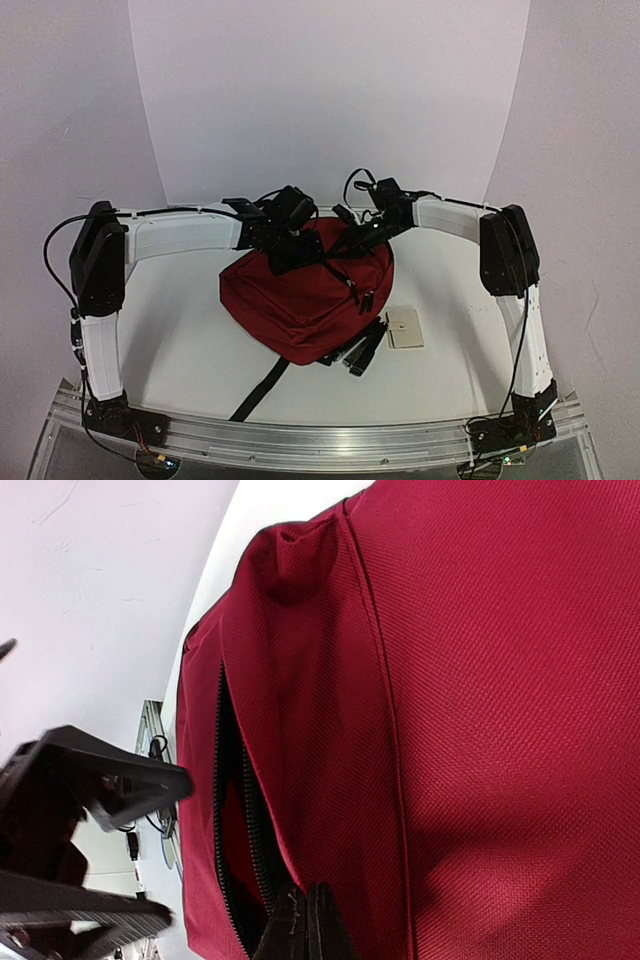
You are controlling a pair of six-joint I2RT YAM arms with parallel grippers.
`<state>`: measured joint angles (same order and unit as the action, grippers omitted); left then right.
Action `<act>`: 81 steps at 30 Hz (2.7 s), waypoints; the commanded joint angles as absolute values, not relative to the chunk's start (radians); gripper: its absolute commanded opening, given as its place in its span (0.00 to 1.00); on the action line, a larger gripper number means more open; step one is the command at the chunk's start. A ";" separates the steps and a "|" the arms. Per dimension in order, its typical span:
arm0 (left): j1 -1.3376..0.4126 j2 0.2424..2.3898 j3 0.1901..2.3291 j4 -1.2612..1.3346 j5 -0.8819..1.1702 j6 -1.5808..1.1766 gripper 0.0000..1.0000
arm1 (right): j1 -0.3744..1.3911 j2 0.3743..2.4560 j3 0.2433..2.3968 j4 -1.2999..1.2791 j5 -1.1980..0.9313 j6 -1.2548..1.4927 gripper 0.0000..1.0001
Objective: Pack the student bag
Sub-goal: Adjust the student bag at the center of the board.
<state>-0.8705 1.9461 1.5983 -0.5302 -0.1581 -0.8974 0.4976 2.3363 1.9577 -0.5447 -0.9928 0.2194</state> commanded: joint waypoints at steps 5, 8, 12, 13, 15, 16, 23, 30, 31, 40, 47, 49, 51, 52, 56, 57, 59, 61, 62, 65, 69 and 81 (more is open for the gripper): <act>-0.875 2.053 1.813 -0.646 -0.152 -1.032 0.82 | 0.494 2.272 1.931 -0.507 -0.998 0.243 0.00; -0.875 2.140 1.944 -0.793 -0.145 -1.041 0.75 | 0.495 2.270 1.933 -0.501 -1.004 0.253 0.00; -0.874 2.200 2.045 -0.947 -0.117 -1.075 0.56 | 0.496 2.268 1.938 -0.493 -1.003 0.266 0.00; -0.874 2.196 2.041 -0.955 -0.110 -1.082 0.51 | 0.496 2.269 1.938 -0.492 -1.004 0.269 0.00; -0.873 2.185 2.026 -0.969 -0.106 -1.094 0.45 | 0.496 2.268 1.935 -0.490 -1.003 0.273 0.00; -0.873 2.179 2.017 -0.976 -0.107 -1.099 0.43 | 0.495 2.268 1.932 -0.488 -1.002 0.274 0.00; -0.860 2.170 1.981 -0.995 -0.117 -1.137 0.39 | 0.496 2.266 1.925 -0.472 -1.010 0.289 0.00; -0.850 2.160 1.989 -0.897 -0.116 -1.097 0.63 | 0.496 2.260 1.900 -0.468 -1.027 0.298 0.00; -0.850 2.159 1.991 -0.895 -0.117 -1.094 0.63 | 0.497 2.260 1.895 -0.468 -1.030 0.300 0.00; -0.847 2.187 2.025 -0.900 -0.130 -1.091 0.71 | 0.499 2.254 1.883 -0.463 -1.033 0.305 0.00; -0.824 2.248 2.028 -0.914 -0.082 -1.121 0.78 | 0.499 2.257 1.894 -0.460 -1.035 0.309 0.00; -0.814 2.266 2.032 -0.947 -0.058 -1.130 0.71 | 0.498 2.257 1.903 -0.460 -1.034 0.310 0.00; -0.813 2.278 2.041 -0.993 -0.058 -1.134 0.65 | 0.498 2.257 1.914 -0.460 -1.034 0.308 0.00; -0.813 2.281 2.044 -1.015 -0.057 -1.137 0.61 | 0.497 2.256 1.919 -0.460 -1.033 0.308 0.00; -0.806 2.282 2.047 -1.127 -0.048 -1.165 0.40 | 0.498 2.256 1.921 -0.462 -1.028 0.303 0.00; -0.804 2.276 2.041 -1.145 -0.047 -1.171 0.35 | 0.497 2.255 1.914 -0.462 -1.026 0.299 0.00; -0.799 2.256 2.020 -1.168 -0.048 -1.180 0.28 | 0.498 2.249 1.896 -0.462 -1.020 0.287 0.00; -0.795 2.226 1.994 -1.164 -0.054 -1.179 0.21 | 0.498 2.239 1.871 -0.462 -1.013 0.266 0.00; -0.794 2.209 1.974 -1.155 -0.059 -1.174 0.18 | 0.497 2.236 1.853 -0.462 -1.008 0.259 0.00; -0.773 2.180 1.923 -1.151 -0.070 -1.155 0.14 | 0.501 2.229 1.795 -0.461 -1.002 0.248 0.00; -0.710 2.153 1.807 -1.126 -0.039 -1.141 0.17 | 0.531 2.225 1.730 -0.460 -0.997 0.229 0.00; -0.495 2.249 1.834 -0.972 -0.053 -0.870 0.19 | 0.615 2.338 1.817 -0.440 -0.989 0.239 0.00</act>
